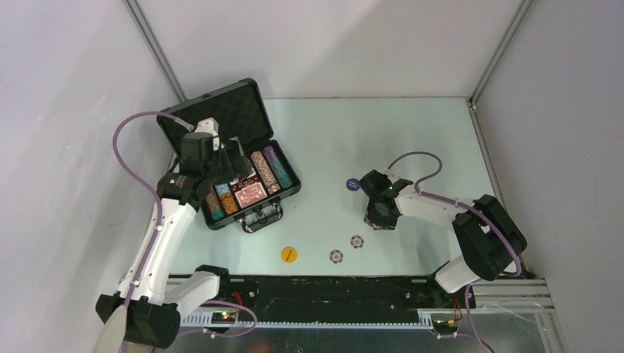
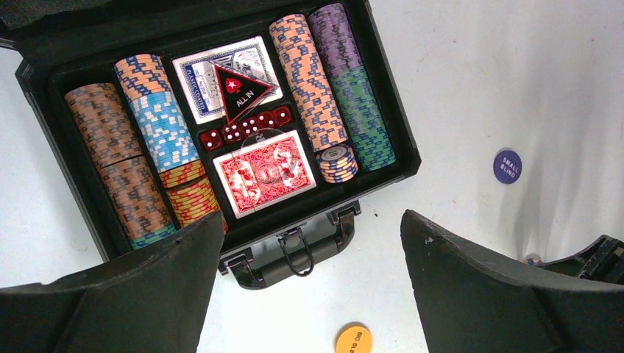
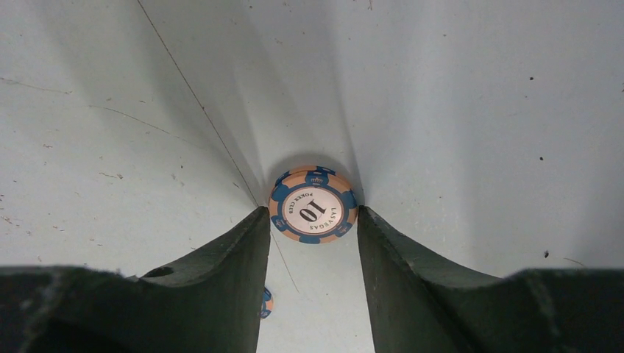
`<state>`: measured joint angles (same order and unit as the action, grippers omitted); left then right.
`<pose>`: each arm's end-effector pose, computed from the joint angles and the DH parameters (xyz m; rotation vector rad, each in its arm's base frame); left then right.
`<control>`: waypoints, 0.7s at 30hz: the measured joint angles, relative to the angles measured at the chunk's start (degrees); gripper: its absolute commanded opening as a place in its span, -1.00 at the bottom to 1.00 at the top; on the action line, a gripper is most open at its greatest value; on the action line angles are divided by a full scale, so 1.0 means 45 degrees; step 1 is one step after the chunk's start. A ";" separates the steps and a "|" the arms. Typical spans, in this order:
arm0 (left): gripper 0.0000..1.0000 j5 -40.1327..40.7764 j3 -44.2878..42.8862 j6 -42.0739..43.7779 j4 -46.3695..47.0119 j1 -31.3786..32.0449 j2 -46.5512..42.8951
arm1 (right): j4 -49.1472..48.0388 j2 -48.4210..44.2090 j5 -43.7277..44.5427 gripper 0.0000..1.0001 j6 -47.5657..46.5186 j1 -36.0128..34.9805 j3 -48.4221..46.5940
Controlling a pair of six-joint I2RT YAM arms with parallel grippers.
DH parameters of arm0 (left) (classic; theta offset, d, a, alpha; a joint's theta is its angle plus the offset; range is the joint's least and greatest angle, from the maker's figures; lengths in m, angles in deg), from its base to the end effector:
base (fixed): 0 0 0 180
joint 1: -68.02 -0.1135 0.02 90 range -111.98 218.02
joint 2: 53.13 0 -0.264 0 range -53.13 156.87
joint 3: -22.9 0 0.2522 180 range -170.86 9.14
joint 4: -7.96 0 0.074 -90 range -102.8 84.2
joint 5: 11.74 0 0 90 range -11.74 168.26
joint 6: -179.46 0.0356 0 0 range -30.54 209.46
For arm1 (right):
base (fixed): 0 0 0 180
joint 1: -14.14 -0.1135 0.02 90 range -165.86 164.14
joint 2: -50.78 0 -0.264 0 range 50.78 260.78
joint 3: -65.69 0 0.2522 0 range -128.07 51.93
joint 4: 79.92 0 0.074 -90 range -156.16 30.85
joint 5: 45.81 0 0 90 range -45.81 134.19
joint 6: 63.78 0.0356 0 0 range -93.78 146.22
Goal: Pack up texas hold em set
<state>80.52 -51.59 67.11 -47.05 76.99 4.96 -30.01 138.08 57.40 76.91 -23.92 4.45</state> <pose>0.2057 -0.0310 0.3404 -0.2841 2.2381 -0.2502 0.2101 0.1542 0.1610 0.3485 2.7852 0.0092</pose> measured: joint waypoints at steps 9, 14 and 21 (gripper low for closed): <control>0.88 -0.0005 0.0000 0.0000 0.0000 0.0000 0.0000 | -0.0112 -0.0073 0.0000 -0.30 -0.0044 0.0068 0.0117; 0.88 -0.0005 0.0000 0.0000 0.0000 0.0000 0.0010 | -0.0253 -0.0204 -0.0010 -0.81 -0.0092 0.0068 0.0243; 0.89 -0.0005 0.0000 0.0000 0.0000 0.0000 0.0010 | -0.0515 -0.0345 -0.0073 -1.00 -0.0423 0.0068 0.0374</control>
<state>80.50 -51.59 67.11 -47.05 76.99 5.00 -32.33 136.53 57.07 75.01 -23.62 6.13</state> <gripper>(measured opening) 0.943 0.450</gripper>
